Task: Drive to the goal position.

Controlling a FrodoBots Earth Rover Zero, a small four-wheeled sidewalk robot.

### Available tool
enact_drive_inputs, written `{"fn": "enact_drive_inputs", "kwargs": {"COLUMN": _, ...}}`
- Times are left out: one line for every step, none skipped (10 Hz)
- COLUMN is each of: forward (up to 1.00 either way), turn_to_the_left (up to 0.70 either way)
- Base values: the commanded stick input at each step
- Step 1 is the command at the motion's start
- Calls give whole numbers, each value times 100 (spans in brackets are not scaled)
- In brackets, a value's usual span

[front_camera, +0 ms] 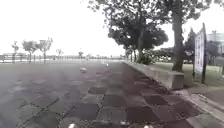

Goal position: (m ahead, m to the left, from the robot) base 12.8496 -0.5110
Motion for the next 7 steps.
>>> {"fn": "enact_drive_inputs", "kwargs": {"forward": 100, "turn_to_the_left": -40}}
{"fn": "enact_drive_inputs", "kwargs": {"forward": 100, "turn_to_the_left": -34}}
{"fn": "enact_drive_inputs", "kwargs": {"forward": 100, "turn_to_the_left": 0}}
{"fn": "enact_drive_inputs", "kwargs": {"forward": 100, "turn_to_the_left": 0}}
{"fn": "enact_drive_inputs", "kwargs": {"forward": 100, "turn_to_the_left": 0}}
{"fn": "enact_drive_inputs", "kwargs": {"forward": 100, "turn_to_the_left": 0}}
{"fn": "enact_drive_inputs", "kwargs": {"forward": 100, "turn_to_the_left": 0}}
